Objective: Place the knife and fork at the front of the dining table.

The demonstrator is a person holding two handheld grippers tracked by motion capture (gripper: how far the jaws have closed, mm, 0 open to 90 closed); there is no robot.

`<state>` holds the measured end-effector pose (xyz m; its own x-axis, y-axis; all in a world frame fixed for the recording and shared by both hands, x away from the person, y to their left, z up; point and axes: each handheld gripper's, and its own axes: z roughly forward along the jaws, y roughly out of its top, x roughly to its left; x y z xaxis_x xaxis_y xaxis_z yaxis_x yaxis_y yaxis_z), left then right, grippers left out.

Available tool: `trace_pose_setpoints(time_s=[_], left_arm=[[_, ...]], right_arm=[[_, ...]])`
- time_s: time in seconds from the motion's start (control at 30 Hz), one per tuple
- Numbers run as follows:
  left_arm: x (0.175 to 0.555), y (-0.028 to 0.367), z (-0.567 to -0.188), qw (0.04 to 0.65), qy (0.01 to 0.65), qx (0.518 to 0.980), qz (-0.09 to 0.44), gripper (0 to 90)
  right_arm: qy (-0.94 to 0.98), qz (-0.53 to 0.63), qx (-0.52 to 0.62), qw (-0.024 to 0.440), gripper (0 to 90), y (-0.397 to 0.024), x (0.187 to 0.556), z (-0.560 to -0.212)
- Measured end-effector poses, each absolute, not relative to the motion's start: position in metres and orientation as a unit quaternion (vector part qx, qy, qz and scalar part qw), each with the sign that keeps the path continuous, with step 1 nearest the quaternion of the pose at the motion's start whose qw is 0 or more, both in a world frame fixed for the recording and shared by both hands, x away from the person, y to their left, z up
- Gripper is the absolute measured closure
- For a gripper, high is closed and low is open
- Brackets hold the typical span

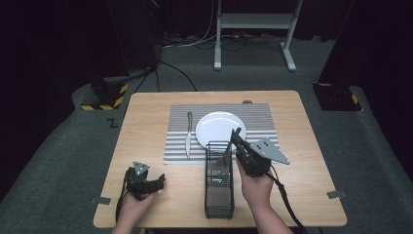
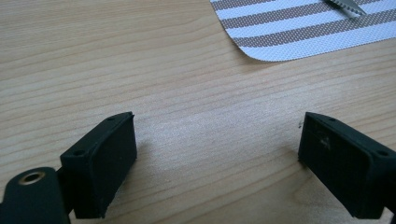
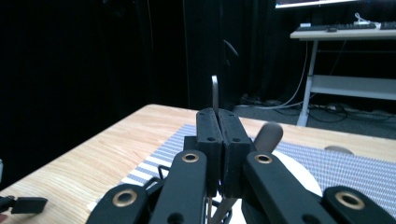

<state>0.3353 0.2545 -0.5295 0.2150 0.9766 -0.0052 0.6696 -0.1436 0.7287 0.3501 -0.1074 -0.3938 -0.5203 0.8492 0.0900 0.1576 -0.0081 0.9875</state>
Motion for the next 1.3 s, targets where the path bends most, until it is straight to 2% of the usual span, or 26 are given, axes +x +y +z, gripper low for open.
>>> trace_pose_setpoints(time_s=[0.6,1.3], left_arm=[[0.335,0.255,-0.529,0.311,0.575,0.716,0.246,11.6],[0.335,0.254,-0.529,0.311,0.574,0.716,0.247,11.7]], right_arm=[[0.620,0.619,0.366,0.314,88.8,-0.111,0.333,-0.366],[0.574,0.665,0.333,0.343,88.8,-0.124,0.309,-0.318]])
